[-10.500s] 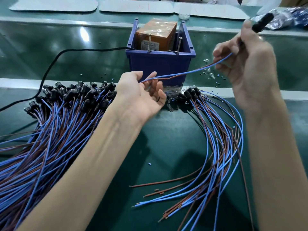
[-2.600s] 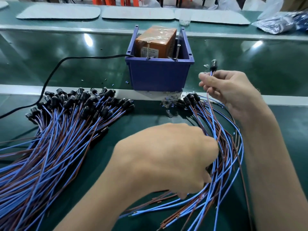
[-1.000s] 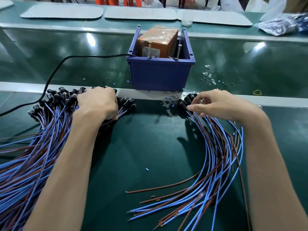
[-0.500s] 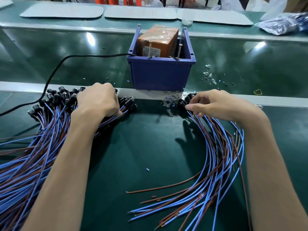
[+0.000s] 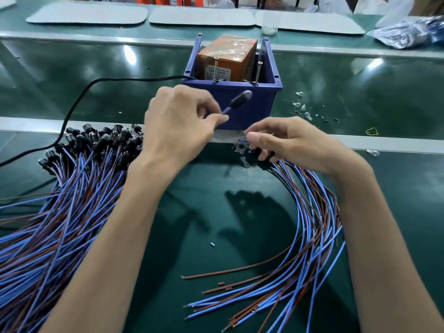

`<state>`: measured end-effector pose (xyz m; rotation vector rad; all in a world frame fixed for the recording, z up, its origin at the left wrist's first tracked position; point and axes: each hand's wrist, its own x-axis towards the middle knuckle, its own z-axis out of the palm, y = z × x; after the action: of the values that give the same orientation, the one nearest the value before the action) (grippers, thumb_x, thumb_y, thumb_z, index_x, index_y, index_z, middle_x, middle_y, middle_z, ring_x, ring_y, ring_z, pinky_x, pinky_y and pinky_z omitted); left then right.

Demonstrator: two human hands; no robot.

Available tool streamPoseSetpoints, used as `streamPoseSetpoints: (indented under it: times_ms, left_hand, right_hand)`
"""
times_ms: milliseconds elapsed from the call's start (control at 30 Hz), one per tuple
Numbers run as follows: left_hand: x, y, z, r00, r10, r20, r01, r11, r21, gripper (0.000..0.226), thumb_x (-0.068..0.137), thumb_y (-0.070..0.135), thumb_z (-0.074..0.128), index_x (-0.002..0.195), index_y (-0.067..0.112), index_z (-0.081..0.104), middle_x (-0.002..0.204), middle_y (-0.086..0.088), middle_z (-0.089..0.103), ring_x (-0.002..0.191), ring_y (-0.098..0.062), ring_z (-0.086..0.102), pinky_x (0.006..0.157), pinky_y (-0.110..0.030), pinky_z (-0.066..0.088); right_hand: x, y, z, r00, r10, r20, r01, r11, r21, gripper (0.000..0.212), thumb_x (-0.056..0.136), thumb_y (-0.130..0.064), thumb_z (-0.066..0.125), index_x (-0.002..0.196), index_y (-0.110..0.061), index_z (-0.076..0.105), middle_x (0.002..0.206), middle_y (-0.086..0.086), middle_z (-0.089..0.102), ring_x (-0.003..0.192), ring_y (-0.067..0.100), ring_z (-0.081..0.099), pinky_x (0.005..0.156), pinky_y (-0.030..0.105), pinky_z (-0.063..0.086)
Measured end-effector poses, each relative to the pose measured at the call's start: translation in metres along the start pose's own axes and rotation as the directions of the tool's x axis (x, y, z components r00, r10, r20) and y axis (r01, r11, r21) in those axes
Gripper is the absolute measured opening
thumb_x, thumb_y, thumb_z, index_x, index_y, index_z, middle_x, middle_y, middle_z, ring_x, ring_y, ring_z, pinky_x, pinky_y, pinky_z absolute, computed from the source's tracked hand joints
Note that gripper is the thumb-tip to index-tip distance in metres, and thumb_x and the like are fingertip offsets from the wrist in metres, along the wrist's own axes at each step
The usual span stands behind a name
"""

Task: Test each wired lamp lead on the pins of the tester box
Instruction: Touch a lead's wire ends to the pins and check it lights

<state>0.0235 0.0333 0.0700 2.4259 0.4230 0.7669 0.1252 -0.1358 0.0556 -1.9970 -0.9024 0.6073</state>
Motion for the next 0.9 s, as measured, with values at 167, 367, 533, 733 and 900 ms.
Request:
streamPoseSetpoints:
  times_ms: [167,367,533,733,900]
  left_hand:
    - [-0.009,0.024,0.011,0.992,0.114,-0.048,-0.12,0.98,-0.16,0.005,0.076,0.028,0.076,0.075,0.023,0.075,0.046,0.011,0.039,0.046,-0.004,0.036,0.054,-0.021,0.028]
    - [-0.013,0.03,0.015,0.996,0.088,-0.009,-0.088,0.971,-0.221,0.012,0.077,0.023,0.072,0.074,0.033,0.065,0.049,0.007,0.042,0.047,-0.006,0.038,0.052,-0.02,0.03]
    - [-0.014,0.036,0.016,0.996,-0.054,0.067,0.073,0.941,-0.331,0.023,0.074,0.026,0.068,0.064,0.024,0.047,0.049,0.011,0.049,0.047,-0.003,0.045,0.054,-0.022,0.04]
    - [-0.014,0.042,0.02,0.652,-0.174,0.738,0.587,0.731,-0.347,0.055,0.094,0.057,0.038,0.09,0.011,0.068,0.082,-0.006,0.075,0.068,-0.017,0.07,0.074,-0.025,0.053]
    - [-0.012,0.046,0.028,0.738,-0.244,0.629,0.641,0.545,-0.54,0.033,0.096,0.055,0.035,0.108,0.029,0.052,0.117,-0.006,0.064,0.103,-0.017,0.065,0.082,-0.027,0.054]
  right_hand:
    - [-0.002,-0.014,0.006,0.996,-0.094,-0.012,0.095,0.978,0.186,0.02,0.092,-0.038,0.05,0.098,-0.025,0.065,0.091,-0.005,0.066,0.071,0.005,0.06,0.064,0.016,0.05]
    - [-0.004,-0.017,0.005,0.975,-0.164,-0.151,0.202,0.937,0.284,0.016,0.096,-0.026,0.054,0.099,-0.023,0.069,0.081,-0.004,0.066,0.071,0.007,0.06,0.062,0.018,0.047]
    - [-0.003,-0.019,0.007,0.954,-0.176,-0.244,0.243,0.928,0.283,0.021,0.098,-0.025,0.052,0.088,-0.028,0.07,0.079,-0.005,0.066,0.074,0.01,0.057,0.059,0.014,0.046]
    - [-0.001,-0.021,0.006,0.917,-0.16,-0.364,0.274,0.919,0.285,0.028,0.1,-0.027,0.048,0.082,-0.019,0.069,0.08,-0.006,0.069,0.074,0.005,0.063,0.07,0.022,0.051]
    - [-0.001,-0.026,0.007,0.889,-0.195,-0.414,0.371,0.837,0.403,0.034,0.1,-0.027,0.041,0.082,-0.015,0.067,0.083,-0.006,0.072,0.087,0.011,0.067,0.084,0.029,0.053]
